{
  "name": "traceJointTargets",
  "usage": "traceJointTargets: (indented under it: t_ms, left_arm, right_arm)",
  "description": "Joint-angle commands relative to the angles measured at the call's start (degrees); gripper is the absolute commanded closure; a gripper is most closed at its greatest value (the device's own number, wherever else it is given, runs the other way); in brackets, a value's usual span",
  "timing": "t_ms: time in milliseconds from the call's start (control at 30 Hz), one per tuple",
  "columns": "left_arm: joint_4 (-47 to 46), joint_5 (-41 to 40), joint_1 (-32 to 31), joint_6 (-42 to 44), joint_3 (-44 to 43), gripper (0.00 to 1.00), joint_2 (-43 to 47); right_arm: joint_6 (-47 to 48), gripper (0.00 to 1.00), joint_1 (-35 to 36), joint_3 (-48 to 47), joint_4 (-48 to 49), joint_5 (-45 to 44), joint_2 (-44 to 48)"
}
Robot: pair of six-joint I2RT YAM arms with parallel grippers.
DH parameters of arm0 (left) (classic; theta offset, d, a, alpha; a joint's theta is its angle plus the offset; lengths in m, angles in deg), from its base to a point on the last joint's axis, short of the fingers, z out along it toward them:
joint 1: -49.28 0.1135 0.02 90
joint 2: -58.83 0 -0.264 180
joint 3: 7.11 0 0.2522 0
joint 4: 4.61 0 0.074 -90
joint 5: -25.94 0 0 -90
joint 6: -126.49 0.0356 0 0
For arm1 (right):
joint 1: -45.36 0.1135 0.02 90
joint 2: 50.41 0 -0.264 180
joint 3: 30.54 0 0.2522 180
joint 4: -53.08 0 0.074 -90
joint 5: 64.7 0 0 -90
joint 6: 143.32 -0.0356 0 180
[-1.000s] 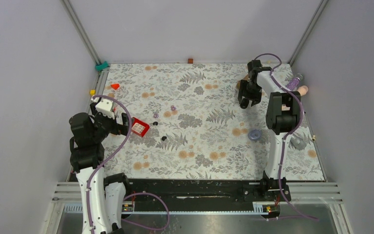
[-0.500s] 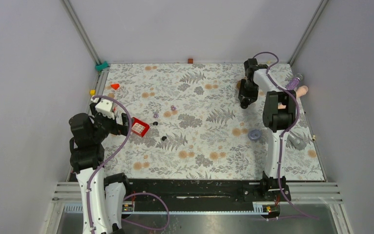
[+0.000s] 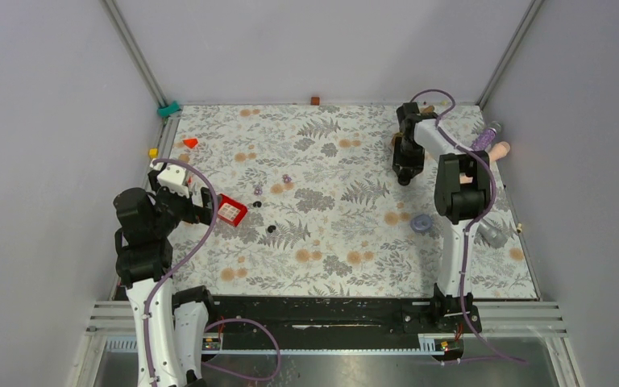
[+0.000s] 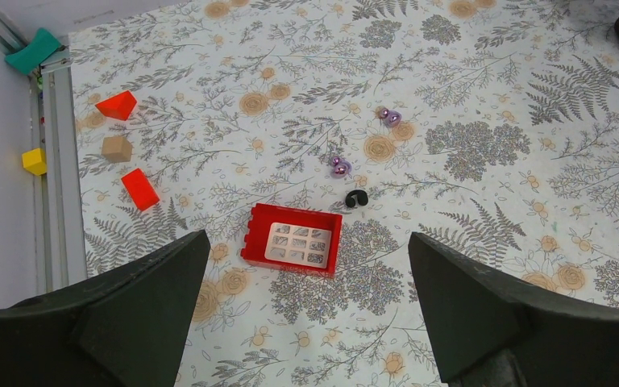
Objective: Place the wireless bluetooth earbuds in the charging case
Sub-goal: Move the charging case to the center of the board.
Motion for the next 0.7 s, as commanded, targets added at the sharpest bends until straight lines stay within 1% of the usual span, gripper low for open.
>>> traceJointTargets:
  t_ms: [0, 133, 300, 433, 667]
  left_arm:
    - [-1.8, 0.9, 0.4, 0.6, 0.0, 0.01, 0.8]
    - [-1.8, 0.9, 0.4, 0.6, 0.0, 0.01, 0.9]
    - [-1.9, 0.9, 0.5, 0.6, 0.0, 0.01, 1.2]
    - [-1.9, 0.8, 0.5, 0.7, 0.0, 0.01, 1.2]
    - [-2.0, 0.9, 0.6, 0.7, 0.1, 0.01, 1.0]
  right_arm:
    - [1.8, 0.5, 2.5, 5.8, 0.8, -1.8, 7.5]
    - [2.2, 0.51, 5.0, 10.1, 2.1, 2.4, 11.4]
    - [3.5, 0.5, 10.4, 13.4, 3.6, 5.5, 14.6]
    - [3.2, 0.49, 14.4, 14.1, 3.8, 8.9, 14.4]
    - [4.6, 0.48, 23.1, 14.3, 3.9, 9.5, 13.0]
